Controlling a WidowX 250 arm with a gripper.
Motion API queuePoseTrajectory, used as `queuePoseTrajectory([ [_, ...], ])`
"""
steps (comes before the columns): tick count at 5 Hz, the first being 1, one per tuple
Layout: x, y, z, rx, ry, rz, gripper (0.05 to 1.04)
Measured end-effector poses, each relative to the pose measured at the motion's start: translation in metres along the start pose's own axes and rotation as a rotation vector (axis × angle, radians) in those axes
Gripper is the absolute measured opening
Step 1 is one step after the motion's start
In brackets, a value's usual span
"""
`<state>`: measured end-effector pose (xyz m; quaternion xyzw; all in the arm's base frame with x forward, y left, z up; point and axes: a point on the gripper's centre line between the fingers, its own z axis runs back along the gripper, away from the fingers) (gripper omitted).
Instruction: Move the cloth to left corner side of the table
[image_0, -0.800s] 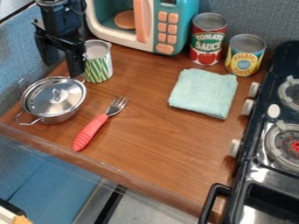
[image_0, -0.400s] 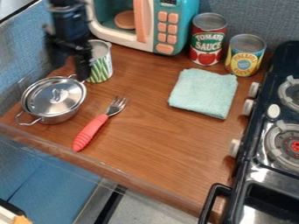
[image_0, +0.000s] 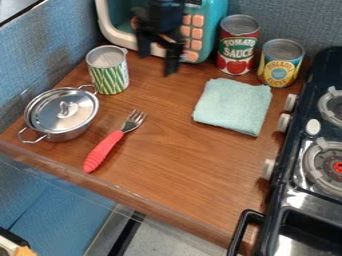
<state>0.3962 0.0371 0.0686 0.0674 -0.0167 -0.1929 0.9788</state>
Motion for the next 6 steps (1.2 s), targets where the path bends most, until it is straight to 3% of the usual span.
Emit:
queuePoseTrajectory([
  [1, 0.047, -0.029, -0.009, -0.043, 0.011, -0.018, 1.000],
  [2, 0.071, -0.057, -0.023, -0.086, 0.031, 0.003, 1.000],
  [3, 0.081, -0.078, -0.039, -0.098, 0.050, -0.012, 1.000],
  [4, 0.081, -0.082, -0.050, -0.099, 0.051, 0.004, 1.000],
  [6, 0.054, -0.095, -0.061, -0.135, 0.069, 0.020, 0.998],
])
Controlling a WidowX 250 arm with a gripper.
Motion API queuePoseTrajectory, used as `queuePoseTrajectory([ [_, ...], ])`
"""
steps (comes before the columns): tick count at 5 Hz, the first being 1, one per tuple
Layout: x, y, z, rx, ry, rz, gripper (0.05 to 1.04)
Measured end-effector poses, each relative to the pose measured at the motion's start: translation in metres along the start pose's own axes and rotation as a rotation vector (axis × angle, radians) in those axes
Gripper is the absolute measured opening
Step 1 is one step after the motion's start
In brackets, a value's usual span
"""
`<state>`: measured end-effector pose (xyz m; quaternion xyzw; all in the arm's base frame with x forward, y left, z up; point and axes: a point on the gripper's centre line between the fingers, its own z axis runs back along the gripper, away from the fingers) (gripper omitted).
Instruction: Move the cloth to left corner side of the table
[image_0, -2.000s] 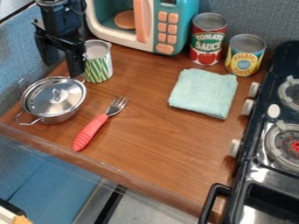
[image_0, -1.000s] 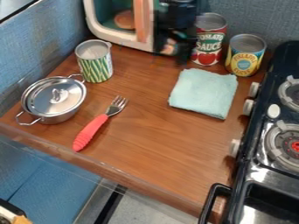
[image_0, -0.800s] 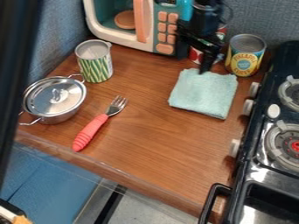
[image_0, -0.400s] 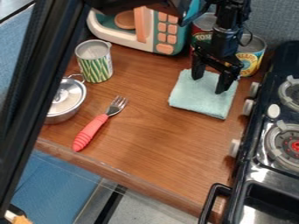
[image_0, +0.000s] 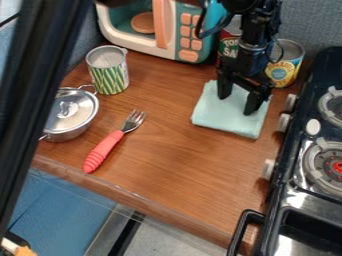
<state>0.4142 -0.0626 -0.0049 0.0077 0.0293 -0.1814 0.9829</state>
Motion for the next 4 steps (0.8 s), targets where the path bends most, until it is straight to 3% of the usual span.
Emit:
queuePoseTrajectory([
  [4, -0.117, -0.047, -0.007, -0.018, 0.030, -0.061, 0.998],
])
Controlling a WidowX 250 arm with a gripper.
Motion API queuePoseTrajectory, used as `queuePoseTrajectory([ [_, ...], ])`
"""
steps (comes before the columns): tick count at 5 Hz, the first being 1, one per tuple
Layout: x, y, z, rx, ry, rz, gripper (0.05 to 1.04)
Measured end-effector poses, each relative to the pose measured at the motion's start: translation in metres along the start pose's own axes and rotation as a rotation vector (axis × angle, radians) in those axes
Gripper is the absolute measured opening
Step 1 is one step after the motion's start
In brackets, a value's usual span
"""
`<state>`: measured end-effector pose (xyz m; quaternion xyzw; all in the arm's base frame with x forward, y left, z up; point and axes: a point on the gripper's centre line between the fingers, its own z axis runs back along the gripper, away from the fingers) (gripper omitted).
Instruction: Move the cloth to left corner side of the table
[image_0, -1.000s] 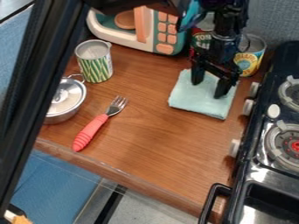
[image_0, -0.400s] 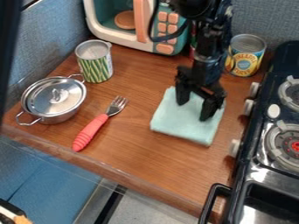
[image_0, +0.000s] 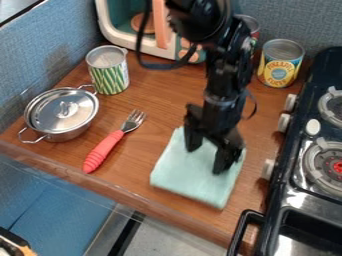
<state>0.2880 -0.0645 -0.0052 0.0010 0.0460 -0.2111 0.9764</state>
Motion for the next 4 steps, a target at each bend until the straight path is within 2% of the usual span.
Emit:
queuePoseTrajectory([
  [1, -0.009, -0.004, -0.001, 0.015, -0.019, 0.002, 0.998],
  [2, -0.004, -0.004, 0.006, 0.051, -0.060, -0.003, 0.998],
  [3, 0.005, 0.000, 0.050, 0.088, -0.187, 0.016, 0.998],
  [4, 0.000, 0.000, 0.061, 0.073, -0.223, 0.033, 0.998],
])
